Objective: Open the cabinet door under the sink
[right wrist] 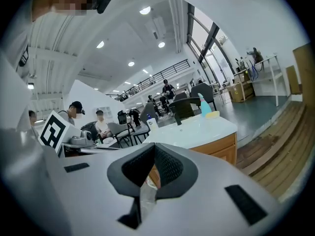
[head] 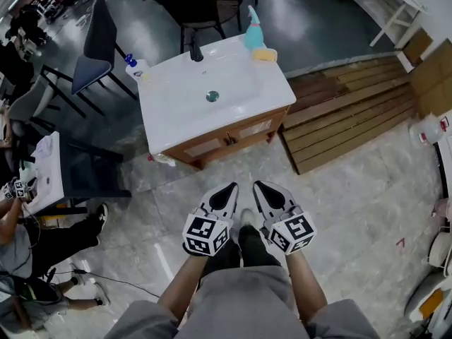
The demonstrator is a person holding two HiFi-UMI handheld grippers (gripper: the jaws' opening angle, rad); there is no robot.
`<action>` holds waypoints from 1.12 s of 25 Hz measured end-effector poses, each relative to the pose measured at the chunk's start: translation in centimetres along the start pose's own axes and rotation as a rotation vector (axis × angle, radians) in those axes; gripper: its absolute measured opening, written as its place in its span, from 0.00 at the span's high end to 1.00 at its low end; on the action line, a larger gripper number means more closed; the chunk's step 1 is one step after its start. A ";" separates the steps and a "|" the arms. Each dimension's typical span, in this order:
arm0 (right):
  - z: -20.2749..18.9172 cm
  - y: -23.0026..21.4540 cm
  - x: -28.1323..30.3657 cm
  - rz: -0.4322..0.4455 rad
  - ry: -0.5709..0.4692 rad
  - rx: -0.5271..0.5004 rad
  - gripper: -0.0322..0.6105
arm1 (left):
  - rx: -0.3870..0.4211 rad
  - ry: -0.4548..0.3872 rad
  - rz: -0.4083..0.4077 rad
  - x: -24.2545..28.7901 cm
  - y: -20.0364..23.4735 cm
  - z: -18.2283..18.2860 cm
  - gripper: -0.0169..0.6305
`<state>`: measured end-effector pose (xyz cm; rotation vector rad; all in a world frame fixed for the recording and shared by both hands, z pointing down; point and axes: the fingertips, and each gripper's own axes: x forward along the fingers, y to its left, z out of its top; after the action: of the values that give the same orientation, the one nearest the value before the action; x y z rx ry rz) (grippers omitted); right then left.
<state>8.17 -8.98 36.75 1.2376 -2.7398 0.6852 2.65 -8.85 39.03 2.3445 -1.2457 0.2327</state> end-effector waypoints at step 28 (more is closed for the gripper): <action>-7.8 -7.4 12.2 -0.054 0.058 0.060 0.93 | -0.031 0.144 0.008 10.1 12.4 -7.6 0.96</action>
<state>4.36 -18.56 49.29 1.2775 -2.6472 0.7902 -1.12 -18.56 53.33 2.2537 -1.1805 0.3749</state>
